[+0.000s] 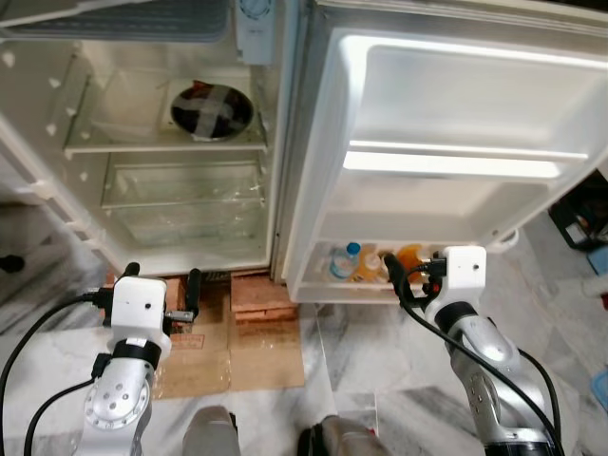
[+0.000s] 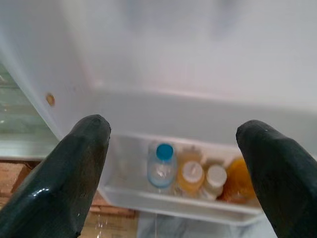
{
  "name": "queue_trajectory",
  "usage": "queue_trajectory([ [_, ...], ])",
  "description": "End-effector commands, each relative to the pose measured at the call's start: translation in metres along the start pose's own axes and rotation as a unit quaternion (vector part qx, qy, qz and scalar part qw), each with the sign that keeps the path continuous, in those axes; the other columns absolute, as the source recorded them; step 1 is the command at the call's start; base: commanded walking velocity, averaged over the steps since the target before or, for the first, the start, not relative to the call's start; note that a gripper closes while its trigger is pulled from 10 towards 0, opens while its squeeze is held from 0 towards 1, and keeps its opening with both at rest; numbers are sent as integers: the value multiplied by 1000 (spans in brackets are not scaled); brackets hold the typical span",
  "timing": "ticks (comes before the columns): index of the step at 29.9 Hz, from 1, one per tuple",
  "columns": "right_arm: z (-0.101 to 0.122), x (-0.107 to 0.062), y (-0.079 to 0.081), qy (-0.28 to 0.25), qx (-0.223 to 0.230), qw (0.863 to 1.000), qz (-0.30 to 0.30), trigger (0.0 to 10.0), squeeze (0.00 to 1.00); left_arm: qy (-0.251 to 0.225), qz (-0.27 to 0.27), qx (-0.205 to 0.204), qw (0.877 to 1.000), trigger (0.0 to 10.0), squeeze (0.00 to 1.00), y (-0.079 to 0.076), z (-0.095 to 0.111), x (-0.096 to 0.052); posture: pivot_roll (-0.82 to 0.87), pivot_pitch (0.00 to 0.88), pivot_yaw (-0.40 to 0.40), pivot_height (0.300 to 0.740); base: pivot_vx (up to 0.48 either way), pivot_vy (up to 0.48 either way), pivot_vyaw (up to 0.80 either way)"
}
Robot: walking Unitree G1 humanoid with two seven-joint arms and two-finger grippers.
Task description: Restocking fridge
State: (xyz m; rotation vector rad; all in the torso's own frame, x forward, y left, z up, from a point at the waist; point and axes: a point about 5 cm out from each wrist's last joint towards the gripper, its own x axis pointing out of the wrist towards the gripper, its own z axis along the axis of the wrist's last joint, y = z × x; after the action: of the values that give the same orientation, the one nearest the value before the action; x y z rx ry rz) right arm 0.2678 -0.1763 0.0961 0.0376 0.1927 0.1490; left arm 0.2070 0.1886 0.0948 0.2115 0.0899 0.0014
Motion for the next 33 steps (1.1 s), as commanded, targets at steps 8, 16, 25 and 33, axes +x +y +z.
queue_trajectory([
  [8,-29,2,-15,104,31,994,-18,10000,0,4,-11,2,1000,10000,0,-6,1,4,85,138,-91,740,0,0,0],
  [16,-41,1,-15,123,16,992,-12,10000,0,5,-4,-5,1000,10000,0,-2,2,7,92,139,-98,740,0,-352,-103],
  [25,-40,16,-22,135,14,988,-70,10000,0,5,-8,-7,1000,10000,0,-6,1,9,91,137,-93,740,0,-480,0],
  [33,-19,32,-14,87,-29,996,-16,10000,0,5,-11,-8,1000,10000,0,-8,2,13,86,138,-91,740,0,-480,0],
])
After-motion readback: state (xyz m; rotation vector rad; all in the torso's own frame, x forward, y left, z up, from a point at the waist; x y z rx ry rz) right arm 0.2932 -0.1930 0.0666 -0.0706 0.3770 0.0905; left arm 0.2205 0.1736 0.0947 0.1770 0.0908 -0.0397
